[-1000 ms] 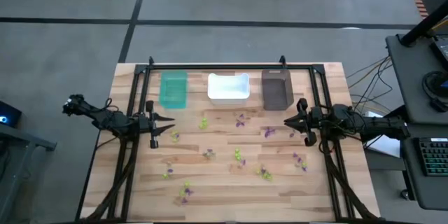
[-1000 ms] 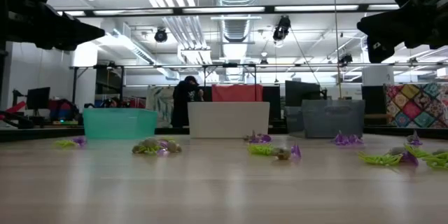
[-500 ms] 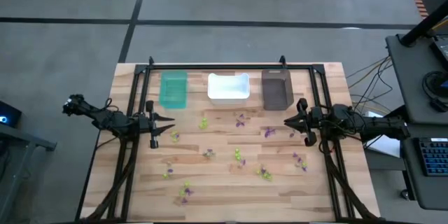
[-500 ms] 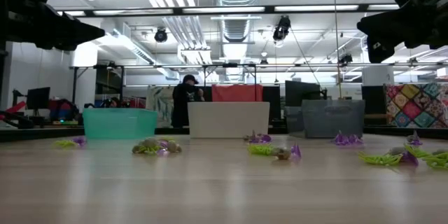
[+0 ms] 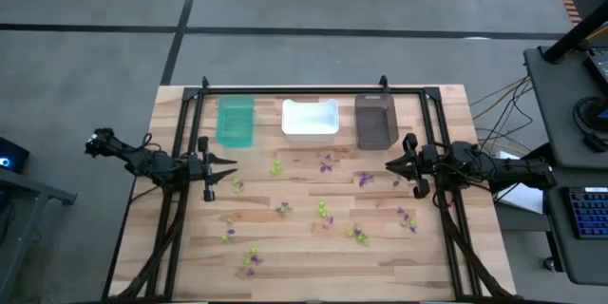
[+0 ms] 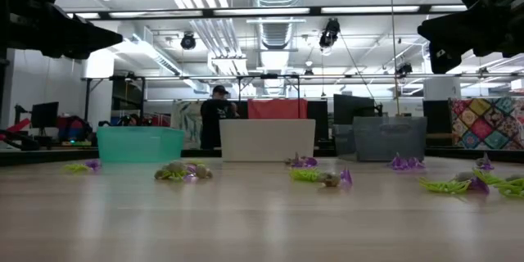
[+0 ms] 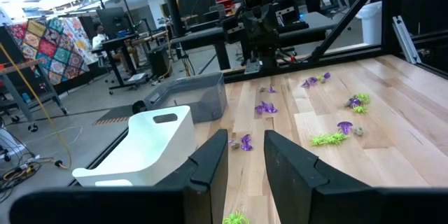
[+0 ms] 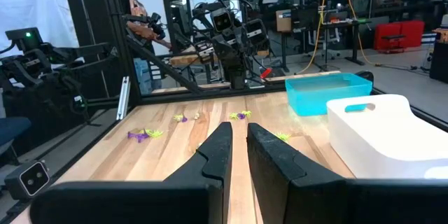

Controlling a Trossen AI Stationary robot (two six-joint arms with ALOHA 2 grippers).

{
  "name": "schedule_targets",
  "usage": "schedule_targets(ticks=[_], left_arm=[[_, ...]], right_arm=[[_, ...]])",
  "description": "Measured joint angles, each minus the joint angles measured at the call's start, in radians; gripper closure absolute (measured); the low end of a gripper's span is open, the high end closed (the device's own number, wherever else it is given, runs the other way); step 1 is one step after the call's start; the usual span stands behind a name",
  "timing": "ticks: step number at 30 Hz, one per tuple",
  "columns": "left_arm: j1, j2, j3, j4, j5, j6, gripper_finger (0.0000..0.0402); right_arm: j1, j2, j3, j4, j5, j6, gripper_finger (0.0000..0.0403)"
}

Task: Sort Halloween decoration

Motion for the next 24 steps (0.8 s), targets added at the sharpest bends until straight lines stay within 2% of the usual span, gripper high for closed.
schedule_targets(ticks=[10,15,19,21,24], left_arm=[[0.0,0.0,0.0,0.0,0.0,0.0,0.0325],[0.0,0.0,0.0,0.0,0.0,0.0,0.0325],[0.0,0.0,0.0,0.015,0.0,0.0,0.0325],[0.0,0.001,-0.001,0.079,0.011,-0.066,0.0325],[0.002,0.0,-0.006,0.285,0.025,-0.164,0.0325]], right_arm=[[0.0,0.0,0.0,0.007,0.0,0.002,0.0364],[0.0,0.0,0.0,0.122,0.002,0.211,0.0364],[0.0,0.0,0.0,0.204,0.0,0.286,0.0364],[0.0,0.0,0.0,0.214,-0.001,0.314,0.0364],[0.0,0.003,0.0,0.21,0.018,0.403,0.0364]])
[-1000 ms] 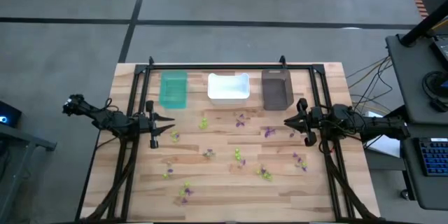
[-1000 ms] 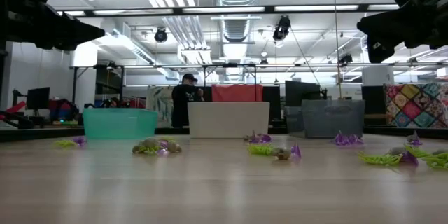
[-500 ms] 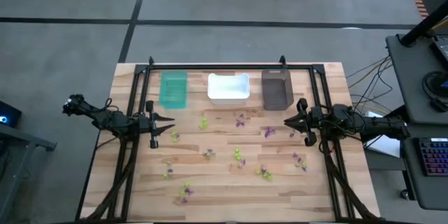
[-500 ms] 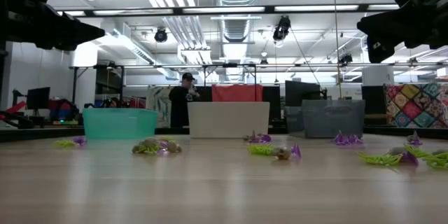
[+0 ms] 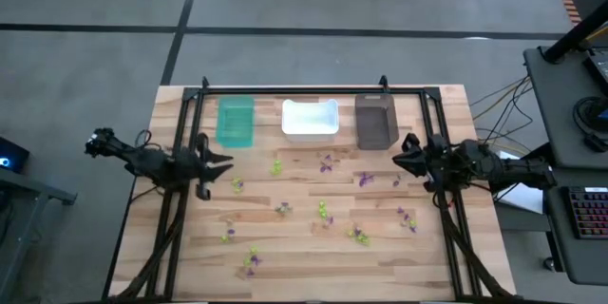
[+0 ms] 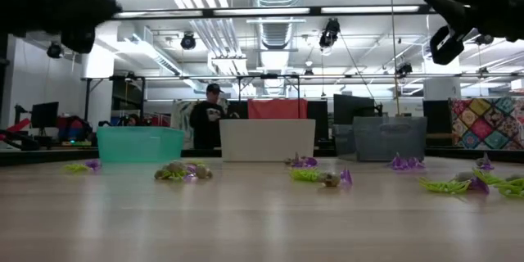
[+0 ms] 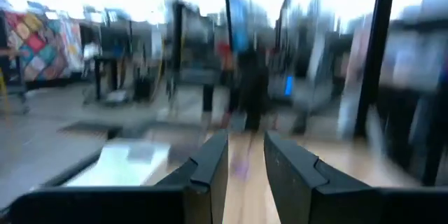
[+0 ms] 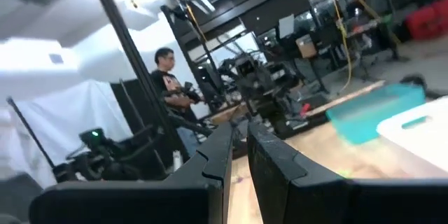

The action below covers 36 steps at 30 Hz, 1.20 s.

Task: Sort Halloween decoration
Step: Put the white skull toy into the white bin

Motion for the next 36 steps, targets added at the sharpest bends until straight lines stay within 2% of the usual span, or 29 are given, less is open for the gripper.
schedule_targets(ticks=[6,11,17,22,27,31,36], left_arm=[[0.001,-0.002,0.009,0.306,0.001,-0.068,0.0325],[0.001,0.012,0.023,0.341,0.001,-0.139,0.0325],[0.001,0.102,0.023,0.362,0.002,-0.234,0.0325],[0.001,0.235,0.023,0.476,0.002,-0.225,0.0325],[0.001,0.37,0.023,0.548,0.001,-0.206,0.0325],[0.001,0.466,0.026,0.545,0.001,-0.204,0.0325],[0.001,0.584,0.026,0.599,-0.008,-0.192,0.0325]], right_arm=[[0.0,0.071,0.0,0.0,0.119,0.084,0.0364],[0.0,0.179,0.0,0.0,0.182,0.179,0.0364],[0.0,0.296,0.0,0.0,0.183,0.258,0.0364],[0.0,0.369,0.0,0.0,0.178,0.326,0.0364],[0.0,0.422,0.001,-0.001,0.11,0.382,0.0364],[0.0,0.463,0.054,-0.102,0.052,0.423,0.0364],[0.0,0.535,0.205,-0.386,0.042,0.437,0.0364]])
